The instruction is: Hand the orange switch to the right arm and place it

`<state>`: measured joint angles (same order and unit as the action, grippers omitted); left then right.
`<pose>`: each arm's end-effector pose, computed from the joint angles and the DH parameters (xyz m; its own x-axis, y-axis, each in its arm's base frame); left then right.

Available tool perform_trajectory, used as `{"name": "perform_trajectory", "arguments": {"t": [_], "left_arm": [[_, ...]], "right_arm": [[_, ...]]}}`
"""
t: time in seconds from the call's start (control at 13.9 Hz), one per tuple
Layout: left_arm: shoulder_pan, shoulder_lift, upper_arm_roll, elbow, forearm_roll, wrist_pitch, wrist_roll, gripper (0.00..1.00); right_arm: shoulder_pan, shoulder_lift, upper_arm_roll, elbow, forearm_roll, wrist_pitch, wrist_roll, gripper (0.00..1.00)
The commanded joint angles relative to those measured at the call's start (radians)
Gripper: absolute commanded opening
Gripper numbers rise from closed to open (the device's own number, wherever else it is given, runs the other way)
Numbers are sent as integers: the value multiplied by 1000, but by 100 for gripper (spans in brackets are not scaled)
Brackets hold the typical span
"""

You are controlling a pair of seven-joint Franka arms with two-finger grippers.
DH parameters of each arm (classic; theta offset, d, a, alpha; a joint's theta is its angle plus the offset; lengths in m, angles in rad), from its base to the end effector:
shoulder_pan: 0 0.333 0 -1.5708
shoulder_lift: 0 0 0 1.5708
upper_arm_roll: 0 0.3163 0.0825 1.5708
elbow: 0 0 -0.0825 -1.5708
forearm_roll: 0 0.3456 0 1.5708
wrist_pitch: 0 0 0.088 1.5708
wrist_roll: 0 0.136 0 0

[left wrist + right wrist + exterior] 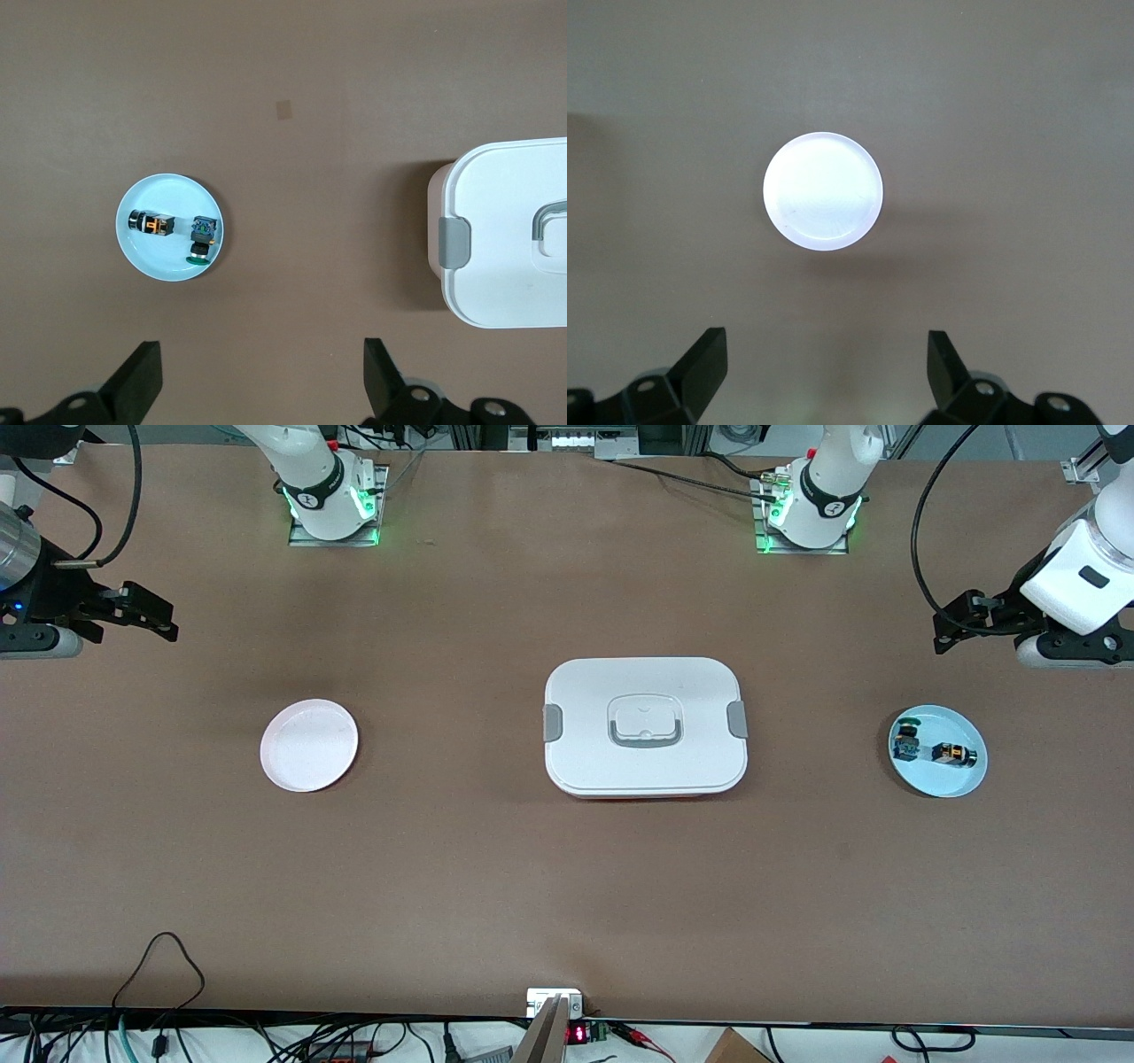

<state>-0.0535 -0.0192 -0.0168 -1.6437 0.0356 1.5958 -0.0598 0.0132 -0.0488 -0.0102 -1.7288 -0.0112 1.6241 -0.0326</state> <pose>0.5091 -0.0311 0.5763 0.9996 -0.0114 -0.0265 -0.0124 -0.9992 -0.0375 0.4998 -0.0001 0.5566 0.9978 0.0362 -0.0562 0.0368 -0.9993 0.0088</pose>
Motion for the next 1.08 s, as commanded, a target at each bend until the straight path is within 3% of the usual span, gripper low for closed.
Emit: {"name": "perform_trajectory", "arguments": {"t": [0.0,1.01], "left_arm": [[4,15,-2,33,7,-25,2,100],[3,15,0,35,9,-25,0,100]], "right_arm": [[-1,-26,1,-29,0,19,-4,100],[1,-28,1,-25,4,3,-6,100]]}}
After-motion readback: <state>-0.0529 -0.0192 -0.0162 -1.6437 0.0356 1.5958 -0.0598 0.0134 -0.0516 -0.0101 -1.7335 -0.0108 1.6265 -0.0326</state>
